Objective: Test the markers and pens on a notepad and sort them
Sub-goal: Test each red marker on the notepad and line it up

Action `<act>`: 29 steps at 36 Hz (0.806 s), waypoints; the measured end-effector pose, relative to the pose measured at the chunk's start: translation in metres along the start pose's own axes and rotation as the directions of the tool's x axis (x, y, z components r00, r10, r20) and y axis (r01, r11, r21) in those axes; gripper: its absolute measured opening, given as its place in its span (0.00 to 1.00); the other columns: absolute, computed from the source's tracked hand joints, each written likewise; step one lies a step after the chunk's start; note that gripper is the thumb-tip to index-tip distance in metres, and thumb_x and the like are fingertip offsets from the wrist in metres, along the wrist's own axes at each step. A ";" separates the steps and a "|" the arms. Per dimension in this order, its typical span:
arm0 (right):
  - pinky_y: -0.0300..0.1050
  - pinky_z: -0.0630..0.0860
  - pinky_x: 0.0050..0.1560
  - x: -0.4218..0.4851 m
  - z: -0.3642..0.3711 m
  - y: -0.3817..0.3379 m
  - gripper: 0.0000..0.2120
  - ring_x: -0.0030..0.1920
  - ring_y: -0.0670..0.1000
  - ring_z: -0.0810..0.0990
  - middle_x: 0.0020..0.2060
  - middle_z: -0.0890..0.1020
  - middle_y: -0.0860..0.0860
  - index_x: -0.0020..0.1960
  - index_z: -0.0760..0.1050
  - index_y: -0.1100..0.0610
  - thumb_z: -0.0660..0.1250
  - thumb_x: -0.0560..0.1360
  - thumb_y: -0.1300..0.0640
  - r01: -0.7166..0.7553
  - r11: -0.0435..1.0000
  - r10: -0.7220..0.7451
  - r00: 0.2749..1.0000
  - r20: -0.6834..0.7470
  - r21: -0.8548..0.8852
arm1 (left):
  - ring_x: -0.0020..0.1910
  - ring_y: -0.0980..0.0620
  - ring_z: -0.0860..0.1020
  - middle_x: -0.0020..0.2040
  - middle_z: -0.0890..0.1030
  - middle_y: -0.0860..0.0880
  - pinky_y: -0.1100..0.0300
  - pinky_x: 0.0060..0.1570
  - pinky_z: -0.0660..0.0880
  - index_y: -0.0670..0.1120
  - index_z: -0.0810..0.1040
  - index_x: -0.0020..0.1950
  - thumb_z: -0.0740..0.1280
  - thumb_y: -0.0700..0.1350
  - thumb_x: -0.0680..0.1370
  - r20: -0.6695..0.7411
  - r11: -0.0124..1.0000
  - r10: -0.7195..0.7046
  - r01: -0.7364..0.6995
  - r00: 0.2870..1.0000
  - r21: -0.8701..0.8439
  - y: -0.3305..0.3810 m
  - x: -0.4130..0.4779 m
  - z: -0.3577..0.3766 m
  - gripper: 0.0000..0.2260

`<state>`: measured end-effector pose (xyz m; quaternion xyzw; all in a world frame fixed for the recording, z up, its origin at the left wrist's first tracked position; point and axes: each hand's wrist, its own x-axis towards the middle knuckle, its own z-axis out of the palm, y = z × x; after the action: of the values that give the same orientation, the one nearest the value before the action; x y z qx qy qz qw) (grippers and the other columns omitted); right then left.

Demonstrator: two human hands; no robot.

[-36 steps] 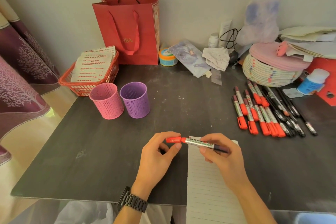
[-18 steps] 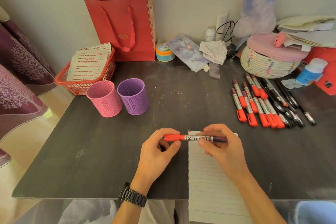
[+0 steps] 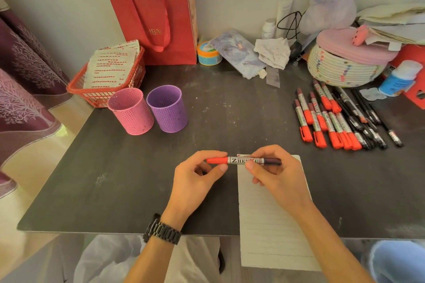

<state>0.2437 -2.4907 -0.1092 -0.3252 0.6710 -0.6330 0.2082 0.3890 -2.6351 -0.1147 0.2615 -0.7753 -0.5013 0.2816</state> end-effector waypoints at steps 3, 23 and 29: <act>0.38 0.80 0.34 0.001 -0.004 -0.007 0.06 0.32 0.52 0.85 0.36 0.85 0.50 0.47 0.81 0.53 0.77 0.73 0.56 0.014 1.000 -0.014 1.000 -0.005 -0.025 | 0.37 0.54 0.77 0.47 0.84 0.58 0.67 0.37 0.72 0.63 0.82 0.54 0.74 0.46 0.75 -0.001 1.000 0.025 -0.025 1.000 0.018 0.005 -0.002 0.001 0.13; 0.34 0.66 0.29 -0.049 -0.012 -0.071 0.08 0.27 0.43 0.70 0.31 0.81 0.52 0.51 0.80 0.40 0.66 0.75 0.42 0.037 0.999 -0.034 0.995 0.096 -0.035 | 0.58 0.47 0.80 0.65 0.80 0.52 0.56 0.56 0.78 0.61 0.67 0.73 0.73 0.48 0.73 0.143 0.958 0.183 -0.143 0.973 -0.250 0.094 -0.003 -0.028 0.30; 0.35 0.59 0.22 -0.085 0.013 -0.067 0.10 0.21 0.46 0.60 0.26 0.72 0.54 0.43 0.82 0.52 0.71 0.68 0.46 -0.318 0.837 0.307 0.947 0.098 0.445 | 0.66 0.42 0.77 0.67 0.78 0.42 0.45 0.62 0.70 0.47 0.79 0.66 0.63 0.52 0.75 0.198 0.459 -0.052 0.200 0.979 -0.866 0.107 -0.003 -0.014 0.21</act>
<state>0.3241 -2.4392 -0.0556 -0.1606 0.5457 -0.7260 0.3864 0.3880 -2.6039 -0.0118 0.0992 -0.4027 -0.8652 0.2818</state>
